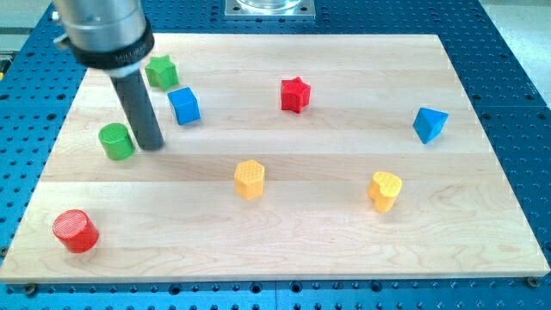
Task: Move the green circle and blue cube to the bottom left of the board
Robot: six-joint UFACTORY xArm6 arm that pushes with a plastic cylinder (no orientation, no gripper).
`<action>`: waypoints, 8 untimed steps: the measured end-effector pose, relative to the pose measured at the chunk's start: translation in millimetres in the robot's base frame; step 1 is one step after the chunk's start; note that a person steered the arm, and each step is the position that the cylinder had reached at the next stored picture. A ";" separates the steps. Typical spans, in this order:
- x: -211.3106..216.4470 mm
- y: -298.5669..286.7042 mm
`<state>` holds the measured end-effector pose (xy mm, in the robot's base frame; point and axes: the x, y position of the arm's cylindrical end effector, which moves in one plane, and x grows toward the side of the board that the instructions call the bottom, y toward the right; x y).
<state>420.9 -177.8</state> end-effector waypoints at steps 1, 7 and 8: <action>10.2 -47.9; 15.3 86.5; -51.9 100.7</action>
<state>369.0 -77.1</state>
